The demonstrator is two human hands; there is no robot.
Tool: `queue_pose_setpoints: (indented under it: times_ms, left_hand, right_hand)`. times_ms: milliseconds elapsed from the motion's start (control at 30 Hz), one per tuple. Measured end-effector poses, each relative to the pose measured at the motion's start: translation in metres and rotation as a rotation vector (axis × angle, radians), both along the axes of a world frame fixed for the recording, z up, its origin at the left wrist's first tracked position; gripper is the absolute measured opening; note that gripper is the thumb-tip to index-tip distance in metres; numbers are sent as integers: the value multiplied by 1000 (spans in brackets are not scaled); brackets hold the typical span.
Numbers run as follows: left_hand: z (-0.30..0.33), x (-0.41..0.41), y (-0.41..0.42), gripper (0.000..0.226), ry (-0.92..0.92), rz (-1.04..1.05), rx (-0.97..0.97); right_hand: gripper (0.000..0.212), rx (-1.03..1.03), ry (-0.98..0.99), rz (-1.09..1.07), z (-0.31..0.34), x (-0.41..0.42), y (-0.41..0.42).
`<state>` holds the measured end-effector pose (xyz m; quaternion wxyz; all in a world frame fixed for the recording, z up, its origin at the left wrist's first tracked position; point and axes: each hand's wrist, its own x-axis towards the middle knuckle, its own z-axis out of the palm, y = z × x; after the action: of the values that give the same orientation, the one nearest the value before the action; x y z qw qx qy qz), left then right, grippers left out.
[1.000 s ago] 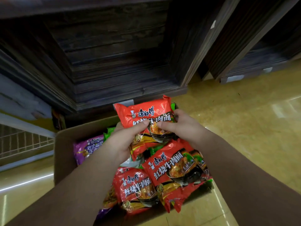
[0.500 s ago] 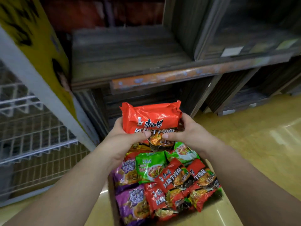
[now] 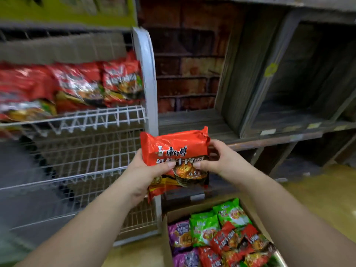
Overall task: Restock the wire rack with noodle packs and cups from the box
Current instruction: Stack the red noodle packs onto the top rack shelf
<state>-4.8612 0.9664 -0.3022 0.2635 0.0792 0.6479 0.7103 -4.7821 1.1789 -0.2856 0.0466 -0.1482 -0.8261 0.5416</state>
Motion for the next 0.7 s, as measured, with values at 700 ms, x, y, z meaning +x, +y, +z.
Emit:
queue_pose_setpoints:
  times_ms: [700]
  left_hand:
    - [198, -105, -137, 87, 214, 345, -160]
  right_hand:
    - [51, 32, 247, 18, 186, -134, -174]
